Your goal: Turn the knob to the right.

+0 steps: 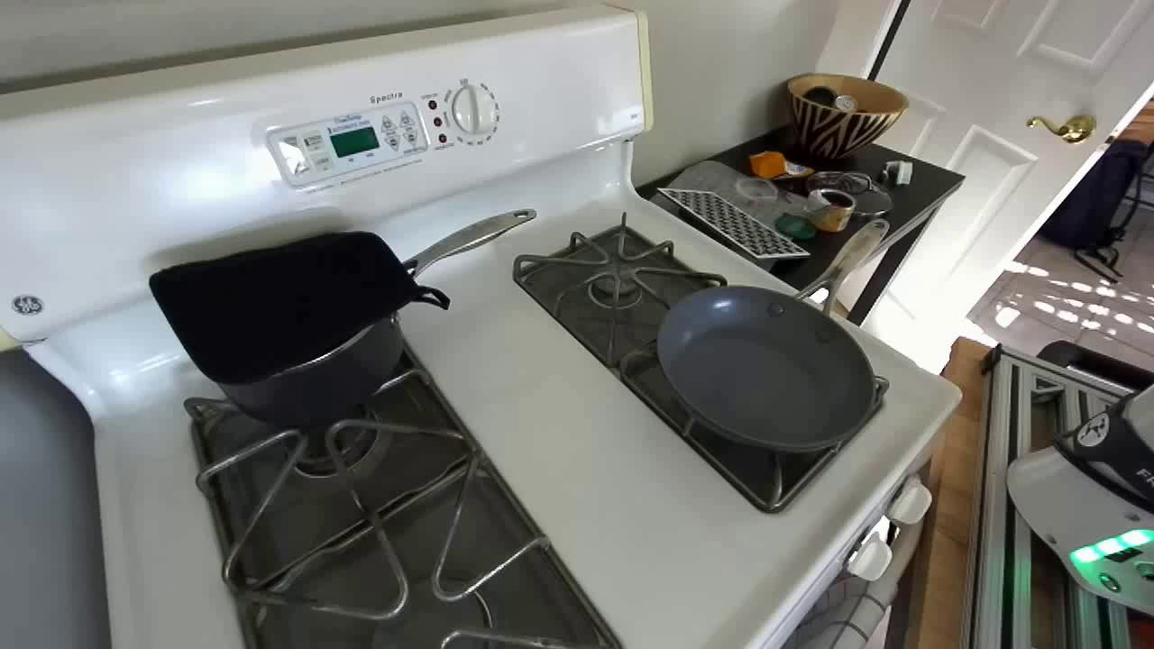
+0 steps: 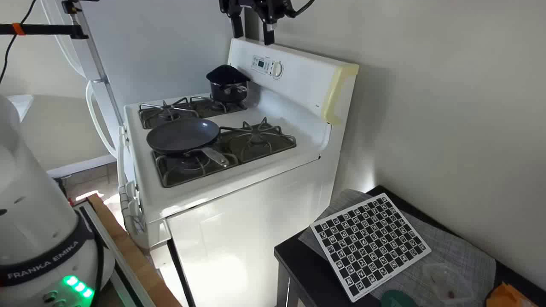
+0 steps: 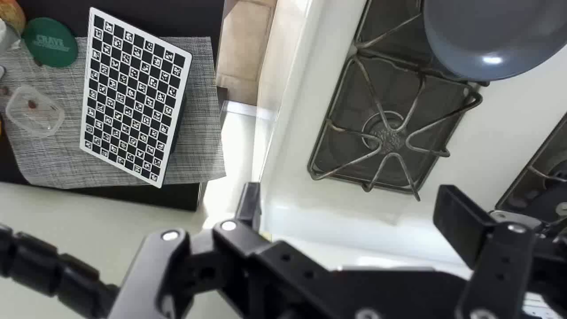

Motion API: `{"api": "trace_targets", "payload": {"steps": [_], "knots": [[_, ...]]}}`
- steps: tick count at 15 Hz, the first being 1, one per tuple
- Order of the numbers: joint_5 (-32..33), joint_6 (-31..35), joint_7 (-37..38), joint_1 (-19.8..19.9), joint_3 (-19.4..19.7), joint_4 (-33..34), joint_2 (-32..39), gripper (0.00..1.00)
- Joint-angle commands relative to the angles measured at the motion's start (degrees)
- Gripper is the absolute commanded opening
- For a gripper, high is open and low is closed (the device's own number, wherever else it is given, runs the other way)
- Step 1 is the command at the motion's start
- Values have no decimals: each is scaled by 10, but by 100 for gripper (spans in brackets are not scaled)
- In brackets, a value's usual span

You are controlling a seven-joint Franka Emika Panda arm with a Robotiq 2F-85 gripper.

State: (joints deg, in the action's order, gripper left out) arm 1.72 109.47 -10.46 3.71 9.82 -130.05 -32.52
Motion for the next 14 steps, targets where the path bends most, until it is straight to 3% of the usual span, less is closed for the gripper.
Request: {"api": "trace_targets", "payload": {"steps": [1,8,14], "knots": [[-2,-1,-2,4,-3,1,1,100],[-2,-1,-2,4,-3,1,1,100],[2,182,113,7,-49,15,102,100]]}}
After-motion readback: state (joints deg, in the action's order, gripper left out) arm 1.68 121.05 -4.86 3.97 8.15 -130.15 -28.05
